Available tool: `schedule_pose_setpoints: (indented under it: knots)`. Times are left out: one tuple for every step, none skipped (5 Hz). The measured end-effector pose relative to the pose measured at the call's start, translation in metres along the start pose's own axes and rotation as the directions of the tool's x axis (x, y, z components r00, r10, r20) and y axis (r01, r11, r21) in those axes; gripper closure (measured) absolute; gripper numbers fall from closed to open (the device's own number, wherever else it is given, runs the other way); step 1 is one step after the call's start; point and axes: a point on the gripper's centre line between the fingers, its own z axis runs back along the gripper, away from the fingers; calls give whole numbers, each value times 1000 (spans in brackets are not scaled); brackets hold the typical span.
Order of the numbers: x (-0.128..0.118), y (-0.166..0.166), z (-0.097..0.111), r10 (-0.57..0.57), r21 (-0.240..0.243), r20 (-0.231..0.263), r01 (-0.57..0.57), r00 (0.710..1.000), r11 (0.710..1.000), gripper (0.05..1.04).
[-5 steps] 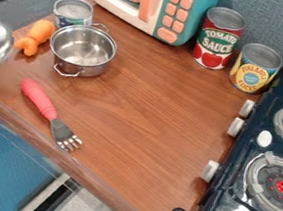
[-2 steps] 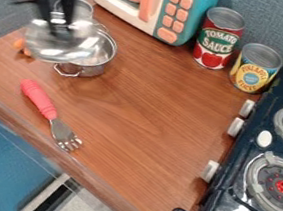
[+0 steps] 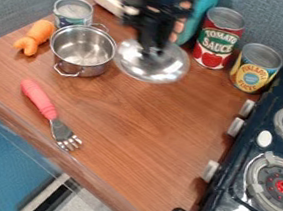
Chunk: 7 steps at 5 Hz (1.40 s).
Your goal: Move the silver lid to the upper right side of the the table.
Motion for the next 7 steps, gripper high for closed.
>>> schedule_pose_setpoints:
  knots:
    - [-8, -38, -21, -27, 15, -28, 28, 999, 1000, 807]
    - [-11, -62, -38, -55, 31, -29, 56, 998, 998, 807]
    - [-7, -77, -50, -63, 27, -26, 64, 998, 998, 807]
    - [-8, -80, -62, -71, 43, -39, 73, 997, 996, 807]
    - [-12, -85, -71, -71, 35, -52, 72, 996, 997, 807]
    - [-13, -87, -74, -76, 30, -55, 78, 996, 996, 747]
    - [-13, -85, -74, -91, 38, -51, 93, 995, 995, 444]
